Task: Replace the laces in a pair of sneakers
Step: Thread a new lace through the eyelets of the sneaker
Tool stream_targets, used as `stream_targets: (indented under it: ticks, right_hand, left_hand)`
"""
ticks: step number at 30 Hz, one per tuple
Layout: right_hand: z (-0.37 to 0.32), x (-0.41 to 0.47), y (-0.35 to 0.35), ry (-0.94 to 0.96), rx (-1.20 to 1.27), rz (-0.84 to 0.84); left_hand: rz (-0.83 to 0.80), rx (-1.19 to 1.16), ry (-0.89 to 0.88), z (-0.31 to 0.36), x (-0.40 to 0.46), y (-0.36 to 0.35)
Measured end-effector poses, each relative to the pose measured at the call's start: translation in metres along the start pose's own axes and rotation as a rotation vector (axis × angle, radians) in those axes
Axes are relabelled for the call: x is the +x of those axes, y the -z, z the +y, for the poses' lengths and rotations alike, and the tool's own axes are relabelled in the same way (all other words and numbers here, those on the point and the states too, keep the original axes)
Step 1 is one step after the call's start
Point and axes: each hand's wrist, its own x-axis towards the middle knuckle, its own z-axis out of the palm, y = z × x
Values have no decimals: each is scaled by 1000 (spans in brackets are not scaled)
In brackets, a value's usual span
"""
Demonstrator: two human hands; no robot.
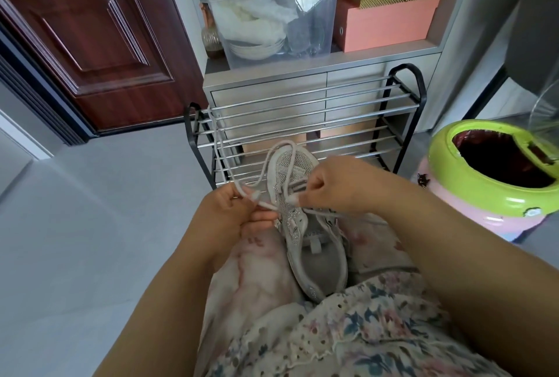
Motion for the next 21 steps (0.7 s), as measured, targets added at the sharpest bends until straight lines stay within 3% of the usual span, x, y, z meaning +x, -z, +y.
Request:
stream_targets:
  ticks: [4,16,21]
  right_hand:
    - [0,0,-18,-6,-20,-11]
    - [2,0,-32,46,255,71]
    - [2,-1,-30,63,274,56]
  left_hand:
    - [11,7,-55,-5,-1,2]
    - [13,365,-117,-12,-6,-4]
    - [91,332,-159,-13,-5,-7]
